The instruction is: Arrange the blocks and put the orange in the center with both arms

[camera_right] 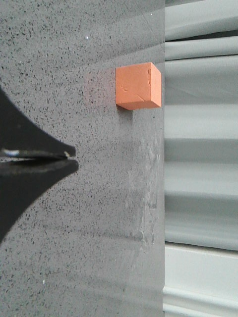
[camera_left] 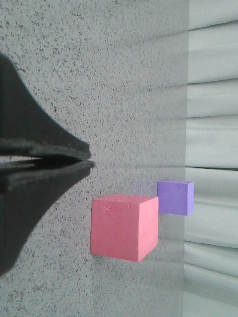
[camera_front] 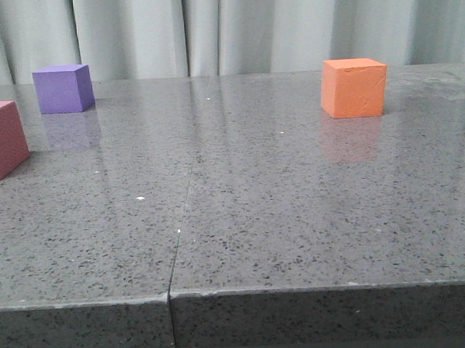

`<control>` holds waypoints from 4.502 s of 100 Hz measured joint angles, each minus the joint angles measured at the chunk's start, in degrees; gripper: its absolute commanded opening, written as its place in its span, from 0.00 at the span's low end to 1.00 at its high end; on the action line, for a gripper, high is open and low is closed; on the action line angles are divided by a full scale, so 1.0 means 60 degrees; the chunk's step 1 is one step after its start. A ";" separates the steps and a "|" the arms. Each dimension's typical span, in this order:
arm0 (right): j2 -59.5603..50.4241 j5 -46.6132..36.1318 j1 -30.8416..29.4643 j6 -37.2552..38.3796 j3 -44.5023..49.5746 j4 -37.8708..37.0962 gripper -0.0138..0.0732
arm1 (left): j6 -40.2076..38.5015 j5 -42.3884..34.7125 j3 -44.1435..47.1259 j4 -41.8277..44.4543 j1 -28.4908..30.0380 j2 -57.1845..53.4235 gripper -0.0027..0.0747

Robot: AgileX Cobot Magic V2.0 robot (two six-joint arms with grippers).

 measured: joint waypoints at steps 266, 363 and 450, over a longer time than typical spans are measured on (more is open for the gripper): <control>1.7056 0.9050 0.2152 0.0000 -1.7336 0.1793 0.88 | 0.0000 0.0000 0.0000 0.0000 0.0000 0.0000 0.01; 1.9932 1.0618 0.1945 0.0848 -1.8908 0.0953 0.83 | 0.0000 0.0000 0.0000 0.0000 0.0000 0.0000 0.01; 1.9864 1.1461 0.3804 0.0848 -2.0230 0.1270 0.40 | 0.0000 0.0000 0.0000 0.0000 0.0000 0.0000 0.01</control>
